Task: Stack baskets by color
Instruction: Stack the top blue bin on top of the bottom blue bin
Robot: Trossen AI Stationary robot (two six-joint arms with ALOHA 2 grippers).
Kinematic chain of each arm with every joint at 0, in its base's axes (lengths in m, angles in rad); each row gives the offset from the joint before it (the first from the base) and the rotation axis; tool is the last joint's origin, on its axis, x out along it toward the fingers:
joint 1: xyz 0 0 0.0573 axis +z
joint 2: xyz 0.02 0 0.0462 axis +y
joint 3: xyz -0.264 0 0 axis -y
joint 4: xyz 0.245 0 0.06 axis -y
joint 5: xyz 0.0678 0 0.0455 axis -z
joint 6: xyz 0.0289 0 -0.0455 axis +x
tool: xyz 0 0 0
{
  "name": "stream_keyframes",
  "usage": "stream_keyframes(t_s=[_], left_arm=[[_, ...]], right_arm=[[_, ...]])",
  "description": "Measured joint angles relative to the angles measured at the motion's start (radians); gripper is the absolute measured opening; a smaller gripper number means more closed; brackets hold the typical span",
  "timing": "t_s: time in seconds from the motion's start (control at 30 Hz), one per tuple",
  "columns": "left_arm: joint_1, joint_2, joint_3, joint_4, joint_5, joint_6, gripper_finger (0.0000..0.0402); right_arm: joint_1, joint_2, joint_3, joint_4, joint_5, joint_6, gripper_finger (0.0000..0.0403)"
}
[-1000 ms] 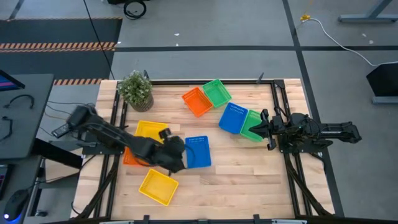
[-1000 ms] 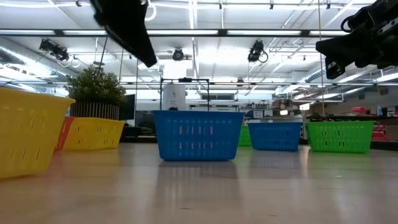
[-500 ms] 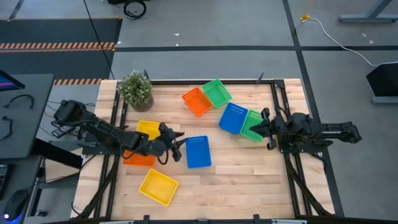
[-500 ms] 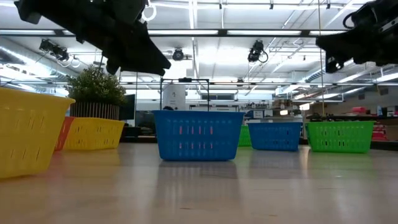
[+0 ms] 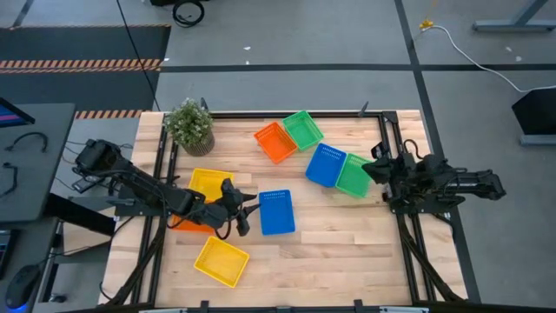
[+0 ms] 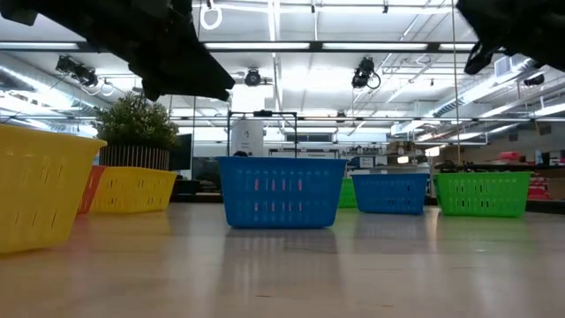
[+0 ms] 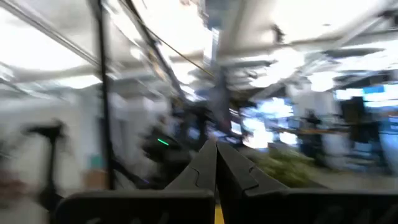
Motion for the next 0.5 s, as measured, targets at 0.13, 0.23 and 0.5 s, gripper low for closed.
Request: stream_keyframes(t_s=[0.13,0.23,0.5], left_arm=[[-0.021,0.0,0.0,-0.002,0.0,0.0,0.0142],[-0.032,0.001,0.0,-0.002,0.0,0.0,0.0142],[-0.035,0.001,0.0,-0.001,0.0,0.0,0.0142]], right_arm=[[0.0,0.069,0.0,-0.031,0.07,0.086,0.0008],[0.003,0.177,0.0,-0.031,0.065,0.206,0.0007],[0.032,0.654,0.177,-0.156,0.106,0.279,0.0007]])
